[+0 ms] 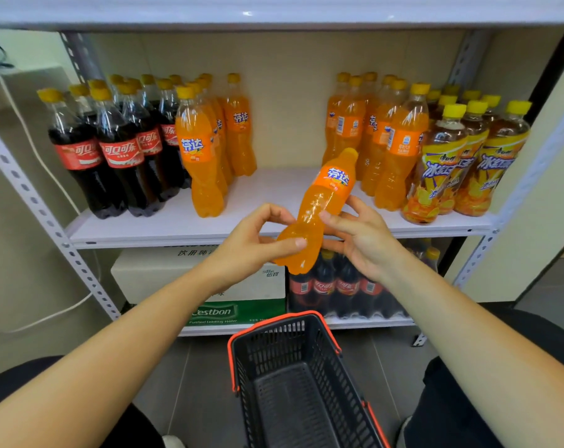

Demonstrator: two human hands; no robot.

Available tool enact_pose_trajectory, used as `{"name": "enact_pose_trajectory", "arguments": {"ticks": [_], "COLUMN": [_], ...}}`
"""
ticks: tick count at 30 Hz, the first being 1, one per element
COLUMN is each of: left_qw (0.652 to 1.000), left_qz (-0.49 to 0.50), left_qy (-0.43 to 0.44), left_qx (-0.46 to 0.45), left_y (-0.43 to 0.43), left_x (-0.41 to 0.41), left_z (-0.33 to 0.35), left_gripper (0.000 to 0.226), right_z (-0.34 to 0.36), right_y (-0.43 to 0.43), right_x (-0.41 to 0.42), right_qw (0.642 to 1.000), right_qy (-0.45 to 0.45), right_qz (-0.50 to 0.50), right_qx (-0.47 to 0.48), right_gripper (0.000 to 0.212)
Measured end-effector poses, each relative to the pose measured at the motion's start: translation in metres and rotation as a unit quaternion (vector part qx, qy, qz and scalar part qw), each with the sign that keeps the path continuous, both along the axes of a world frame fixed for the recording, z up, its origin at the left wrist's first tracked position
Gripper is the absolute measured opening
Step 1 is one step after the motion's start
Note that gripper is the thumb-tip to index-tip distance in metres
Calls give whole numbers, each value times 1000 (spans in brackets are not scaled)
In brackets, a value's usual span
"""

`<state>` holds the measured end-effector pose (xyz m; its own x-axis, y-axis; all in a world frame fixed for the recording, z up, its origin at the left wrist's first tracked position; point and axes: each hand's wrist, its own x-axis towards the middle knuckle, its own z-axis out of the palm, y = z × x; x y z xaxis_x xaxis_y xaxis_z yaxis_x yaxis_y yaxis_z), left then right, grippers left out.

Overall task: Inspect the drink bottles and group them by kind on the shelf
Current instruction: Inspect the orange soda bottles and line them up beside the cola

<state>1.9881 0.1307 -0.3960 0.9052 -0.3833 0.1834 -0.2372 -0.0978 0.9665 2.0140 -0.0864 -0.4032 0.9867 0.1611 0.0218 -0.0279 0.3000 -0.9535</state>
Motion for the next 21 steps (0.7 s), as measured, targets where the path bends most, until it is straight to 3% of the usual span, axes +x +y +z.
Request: {"name": "enact_pose_trajectory", "arguments": {"ticks": [3,12,17,21], "left_qw": [999,994,987,952], "left_qz": [31,69,106,272], "left_qy": [-3,-90,-115,-134], "left_qx": [38,7,48,43], "left_y": [-4,-8,15,43], "left_x": [5,23,43,56], "left_z": [-8,-30,-31,-36], "left_gripper": [63,69,59,31], "right_z": [-1,3,11,15], "right_y": [7,21,33,50], "right_x": [1,15,38,73], "right_qw": [999,975,956,943], "right_qy": [-32,-153,-194,-202], "right_qz": [-26,-23,-60,-81], "right_qx": [-32,-157,-211,-252], "right_gripper": [86,108,97,69]}}
